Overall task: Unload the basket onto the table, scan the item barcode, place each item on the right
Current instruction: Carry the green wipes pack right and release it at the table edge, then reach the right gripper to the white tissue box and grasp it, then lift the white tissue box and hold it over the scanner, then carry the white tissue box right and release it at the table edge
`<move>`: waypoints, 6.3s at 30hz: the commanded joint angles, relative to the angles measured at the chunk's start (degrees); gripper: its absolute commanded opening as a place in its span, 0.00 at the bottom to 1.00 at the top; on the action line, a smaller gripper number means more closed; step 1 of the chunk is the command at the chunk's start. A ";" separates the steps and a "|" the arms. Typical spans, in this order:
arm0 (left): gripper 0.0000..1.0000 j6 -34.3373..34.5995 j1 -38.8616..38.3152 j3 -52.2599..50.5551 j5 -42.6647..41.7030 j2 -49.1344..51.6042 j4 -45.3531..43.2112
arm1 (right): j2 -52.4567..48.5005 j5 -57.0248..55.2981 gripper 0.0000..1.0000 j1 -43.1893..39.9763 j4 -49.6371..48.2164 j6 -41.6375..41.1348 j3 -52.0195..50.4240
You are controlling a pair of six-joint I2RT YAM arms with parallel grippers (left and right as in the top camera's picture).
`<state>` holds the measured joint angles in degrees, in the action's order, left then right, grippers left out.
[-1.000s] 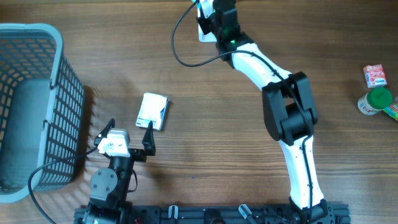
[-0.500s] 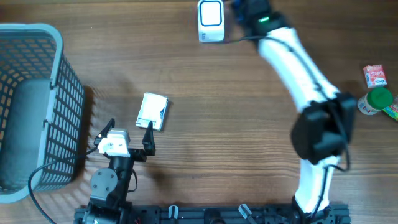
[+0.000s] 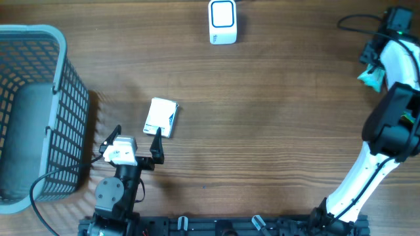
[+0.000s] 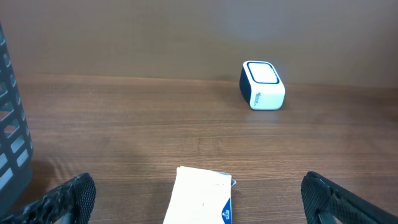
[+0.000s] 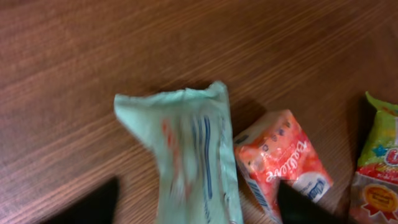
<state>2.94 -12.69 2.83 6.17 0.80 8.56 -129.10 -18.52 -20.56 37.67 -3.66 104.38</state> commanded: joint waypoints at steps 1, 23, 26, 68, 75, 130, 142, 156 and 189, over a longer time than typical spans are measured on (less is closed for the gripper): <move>1.00 0.55 -0.15 -0.37 0.33 -0.42 -0.22 | 6.12 16.61 1.00 1.29 -0.31 -2.54 3.28; 1.00 0.55 -0.15 -0.37 0.33 -0.42 -0.22 | 10.40 43.82 0.20 52.15 -1.25 -21.84 -8.50; 1.00 0.55 -0.15 -0.37 0.33 -0.42 -0.22 | 7.89 47.67 0.29 56.83 -9.20 -21.99 -8.50; 1.00 0.55 -0.15 -0.37 0.33 -0.42 -0.22 | 10.23 16.90 0.45 55.45 11.56 -19.06 -7.96; 1.00 0.55 -0.15 -0.37 0.33 -0.42 -0.22 | 14.12 20.63 1.00 53.68 9.18 -18.80 -8.13; 1.00 0.55 -0.15 -0.37 0.33 -0.42 -0.22 | 0.11 34.69 0.66 51.87 6.12 -29.92 -3.21; 1.00 0.55 -0.15 -0.37 0.33 -0.42 -0.22 | 6.73 82.01 0.66 45.64 6.08 0.15 -2.01; 1.00 0.55 -0.15 -0.37 0.33 -0.42 -0.22 | 13.68 34.05 0.58 45.68 3.76 9.03 -1.86; 1.00 0.55 -0.15 -0.37 0.33 -0.42 -0.22 | -19.76 -16.31 0.56 52.26 -88.70 83.89 -0.02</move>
<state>2.92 -12.69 2.83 6.17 0.80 8.56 -145.49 -32.32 31.70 -48.90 73.95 101.86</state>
